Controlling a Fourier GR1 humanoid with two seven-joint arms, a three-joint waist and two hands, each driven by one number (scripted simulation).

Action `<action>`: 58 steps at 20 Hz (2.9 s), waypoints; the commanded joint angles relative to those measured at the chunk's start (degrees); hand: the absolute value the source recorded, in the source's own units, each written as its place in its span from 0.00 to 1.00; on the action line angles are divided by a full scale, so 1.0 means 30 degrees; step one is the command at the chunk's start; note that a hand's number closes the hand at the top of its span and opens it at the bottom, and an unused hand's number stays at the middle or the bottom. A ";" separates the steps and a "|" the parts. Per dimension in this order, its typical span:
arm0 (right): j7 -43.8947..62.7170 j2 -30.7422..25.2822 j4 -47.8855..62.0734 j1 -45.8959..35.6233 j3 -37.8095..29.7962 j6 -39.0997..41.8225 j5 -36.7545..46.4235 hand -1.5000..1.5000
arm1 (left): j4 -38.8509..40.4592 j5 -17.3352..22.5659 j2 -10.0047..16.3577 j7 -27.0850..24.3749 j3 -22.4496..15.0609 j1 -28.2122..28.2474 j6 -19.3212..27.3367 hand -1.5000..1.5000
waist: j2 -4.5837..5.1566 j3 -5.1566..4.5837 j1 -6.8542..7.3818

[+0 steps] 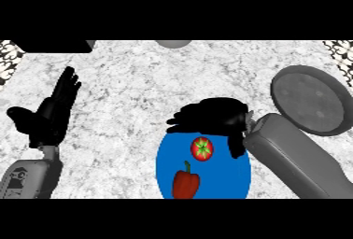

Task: Pick the tomato from the plate and place it in the pan

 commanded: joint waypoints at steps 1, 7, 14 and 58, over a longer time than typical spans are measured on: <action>0.0078 0.0647 -0.0532 0.0576 0.0725 0.0102 0.1839 0.00 | -0.0687 0.0022 0.0050 0.0526 0.0347 0.0168 -0.0058 0.50 | -0.0017 -0.0001 -0.0018; -0.0856 0.1237 0.1822 0.1054 0.0939 -0.1092 0.4121 0.00 | -0.0741 -0.0661 -0.0482 0.0622 0.0123 0.0048 0.0244 0.50 | 0.0012 0.0002 0.0029; -0.2145 0.1988 0.2967 0.0627 0.0159 -0.1547 0.5573 0.00 | -0.0600 -0.1101 -0.1208 0.0099 -0.0061 0.0336 0.0197 0.50 | 0.0016 0.0003 0.0060; 1.6542 0.6961 -1.0024 0.9459 -0.6342 -0.7302 0.8531 1.00 | -0.0363 -0.1171 -0.0947 -0.0045 0.1425 0.1027 -0.0623 0.50 | -0.0286 -0.0019 -0.0896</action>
